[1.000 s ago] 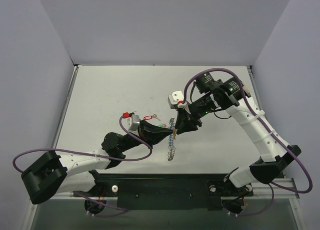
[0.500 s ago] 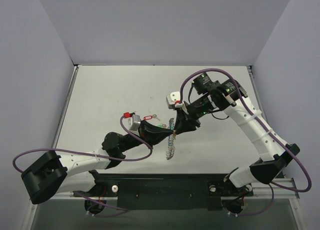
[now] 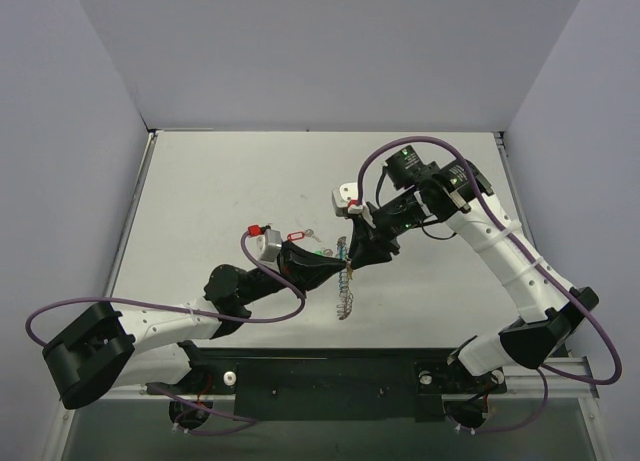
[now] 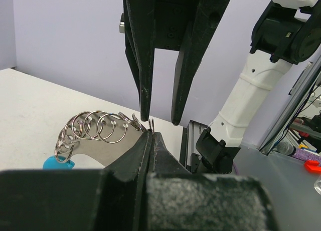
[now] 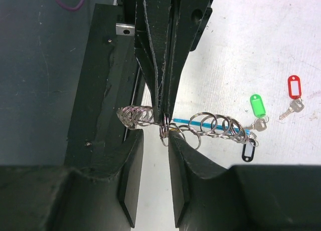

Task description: Put the keys on the keyring

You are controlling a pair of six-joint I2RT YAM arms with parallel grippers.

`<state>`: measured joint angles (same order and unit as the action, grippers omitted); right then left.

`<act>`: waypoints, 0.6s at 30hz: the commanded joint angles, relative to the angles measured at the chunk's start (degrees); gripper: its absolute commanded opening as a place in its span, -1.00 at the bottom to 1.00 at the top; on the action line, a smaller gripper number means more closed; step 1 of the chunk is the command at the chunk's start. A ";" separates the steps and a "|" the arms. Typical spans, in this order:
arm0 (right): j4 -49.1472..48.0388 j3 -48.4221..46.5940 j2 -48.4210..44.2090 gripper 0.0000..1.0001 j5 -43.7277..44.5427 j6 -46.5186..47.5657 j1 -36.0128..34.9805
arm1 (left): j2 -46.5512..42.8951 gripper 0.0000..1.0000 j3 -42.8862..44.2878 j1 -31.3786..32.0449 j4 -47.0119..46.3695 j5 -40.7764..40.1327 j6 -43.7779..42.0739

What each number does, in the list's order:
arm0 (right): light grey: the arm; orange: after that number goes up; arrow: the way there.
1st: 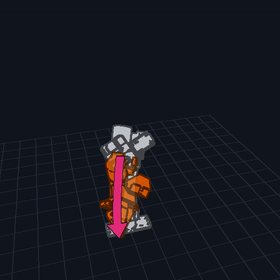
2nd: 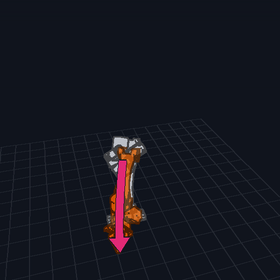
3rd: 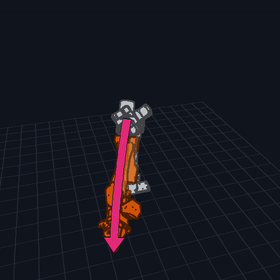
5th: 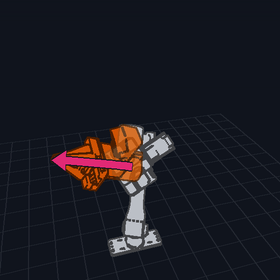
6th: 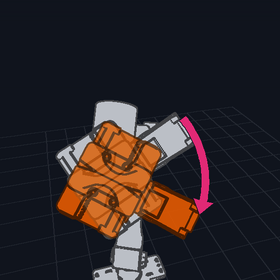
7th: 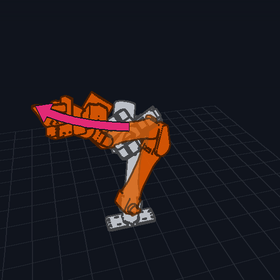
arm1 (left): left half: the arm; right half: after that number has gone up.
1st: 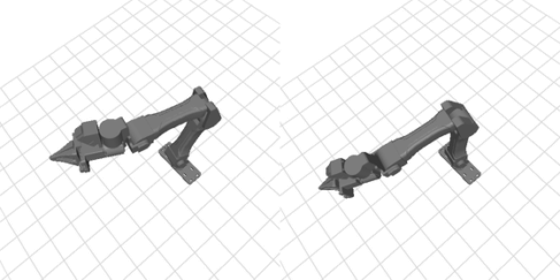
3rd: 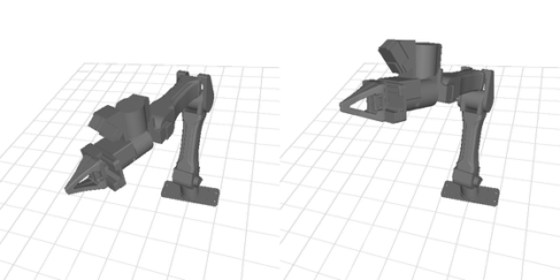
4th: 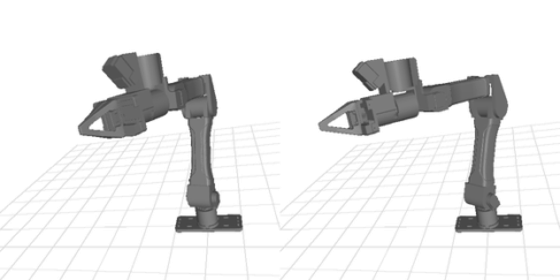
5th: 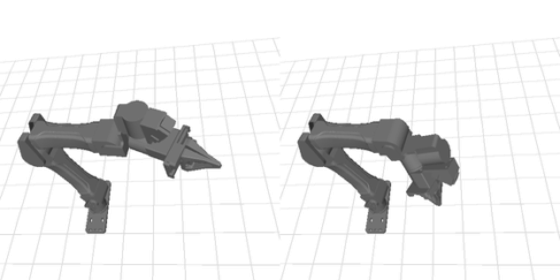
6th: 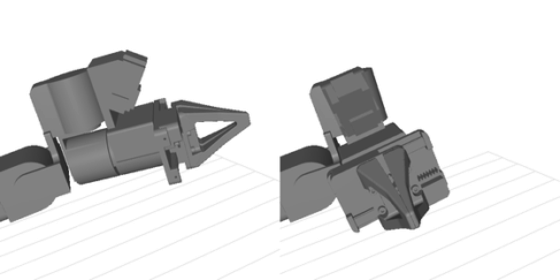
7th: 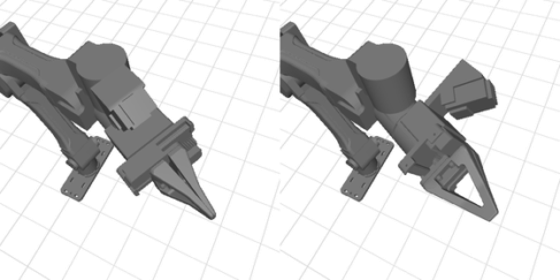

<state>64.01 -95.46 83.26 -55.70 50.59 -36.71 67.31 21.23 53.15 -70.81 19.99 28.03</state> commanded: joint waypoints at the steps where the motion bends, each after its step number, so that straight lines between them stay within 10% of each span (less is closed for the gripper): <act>1: 0.42 0.10 -0.47 -0.54 -1.25 -0.49 0.50 | -0.95 -1.00 2.23 -0.15 -13.48 -0.21 0.36; 18: -0.99 2.47 -0.56 -0.69 -1.07 -1.46 -0.21 | -1.48 -1.00 1.62 -0.15 -14.18 -1.88 -0.17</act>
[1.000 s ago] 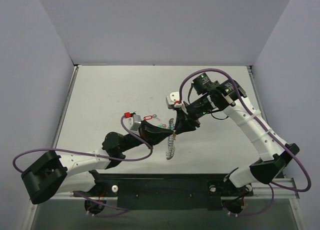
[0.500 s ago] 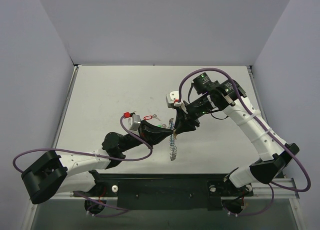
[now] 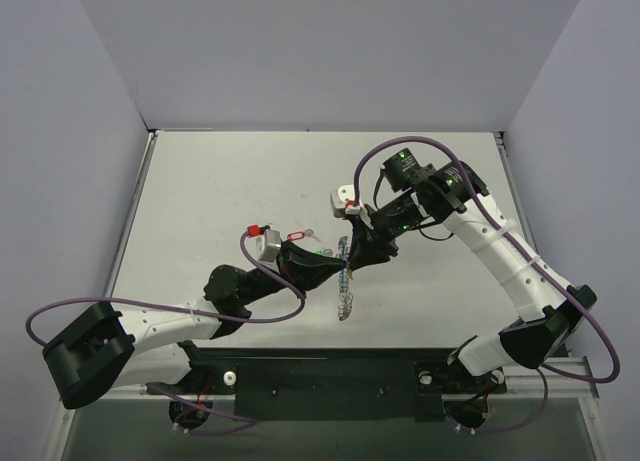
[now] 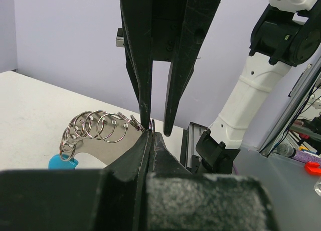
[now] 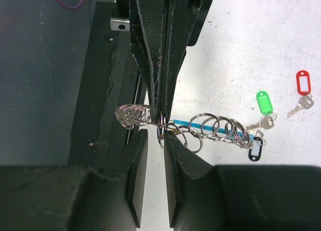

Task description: Put the keys on the keyring

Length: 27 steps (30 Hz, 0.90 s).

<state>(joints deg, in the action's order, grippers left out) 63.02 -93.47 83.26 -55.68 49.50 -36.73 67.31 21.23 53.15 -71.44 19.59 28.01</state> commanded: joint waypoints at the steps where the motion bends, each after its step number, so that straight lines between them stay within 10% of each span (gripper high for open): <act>1: -0.01 0.40 -0.56 -0.74 -1.01 -0.45 -0.18 | -1.48 -1.00 1.62 -0.15 -13.55 -1.58 -0.06; 15: -0.63 -2.42 -0.56 -1.00 5.04 -8.01 -0.62 | -3.05 -1.00 1.27 -0.23 -5.57 -2.72 0.73; 27: 10.80 -6.37 2.51 -1.00 16.47 -3.97 -3.52 | -15.27 -0.17 2.67 -0.06 26.40 -0.52 -6.46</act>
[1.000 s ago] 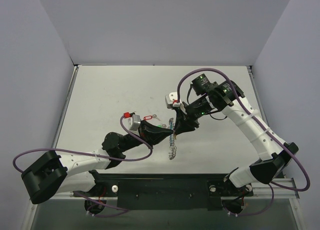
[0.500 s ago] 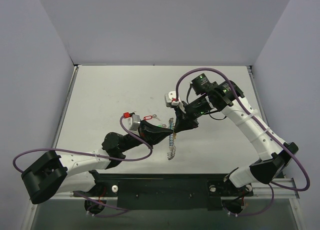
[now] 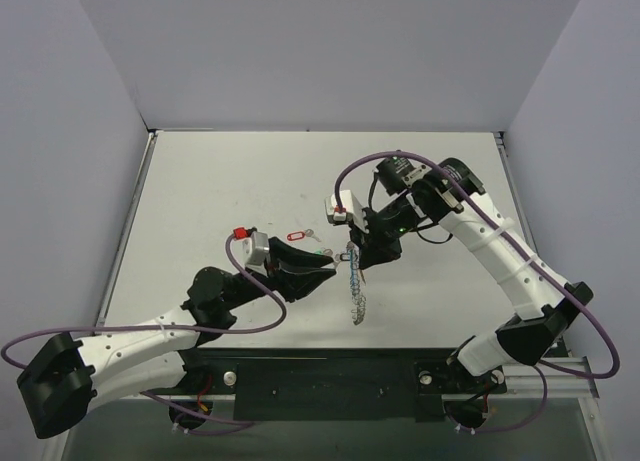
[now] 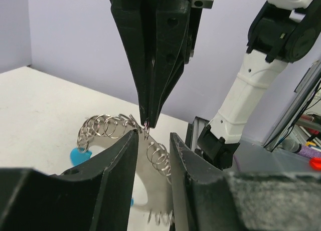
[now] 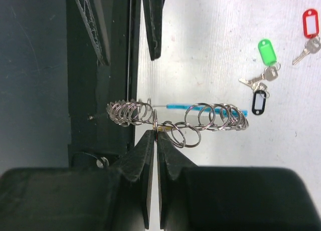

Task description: Put the keys on the keyring

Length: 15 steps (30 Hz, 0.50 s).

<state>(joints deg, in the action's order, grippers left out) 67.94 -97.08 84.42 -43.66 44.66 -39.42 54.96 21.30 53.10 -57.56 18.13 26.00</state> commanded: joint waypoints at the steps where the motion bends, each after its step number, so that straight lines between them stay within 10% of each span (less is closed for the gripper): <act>1: 6.49 -3.29 1.71 -1.00 6.20 0.95 -1.01 | -3.80 -0.17 2.87 -0.10 14.13 0.94 -5.77; 7: 13.61 -7.24 6.01 -1.00 14.38 3.59 -2.68 | -2.59 0.19 7.00 1.12 23.37 1.56 -10.52; 15: 17.92 -9.44 10.58 -1.00 20.72 3.85 -3.74 | 6.91 0.15 11.04 7.97 19.07 -8.09 -19.74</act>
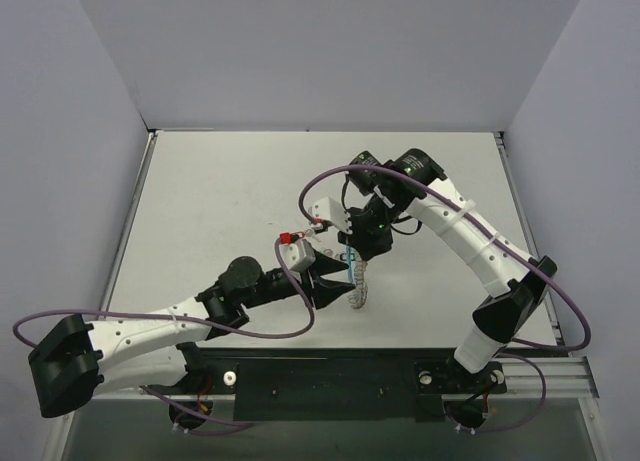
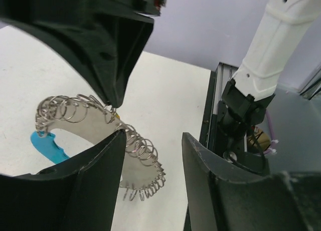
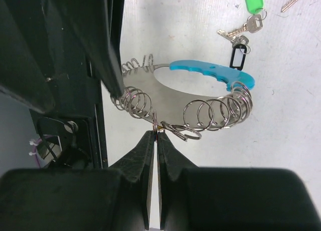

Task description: Put the keys on the keyring

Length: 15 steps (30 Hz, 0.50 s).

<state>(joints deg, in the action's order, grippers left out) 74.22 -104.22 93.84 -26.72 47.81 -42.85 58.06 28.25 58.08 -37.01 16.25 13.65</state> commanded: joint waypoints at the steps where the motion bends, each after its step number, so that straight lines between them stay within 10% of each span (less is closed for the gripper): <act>1: 11.65 -2.21 1.25 -1.00 3.61 0.88 -0.30 | 5.03 0.13 4.27 3.61 -2.00 -7.80 -8.63; 15: 12.44 -1.33 0.82 -1.00 0.44 3.43 -0.30 | 8.46 0.03 -0.04 4.06 -13.78 -17.22 -15.41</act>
<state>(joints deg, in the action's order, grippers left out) 74.39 -104.29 95.92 -24.49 49.82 -42.85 65.87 28.51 62.89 -44.45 0.27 0.25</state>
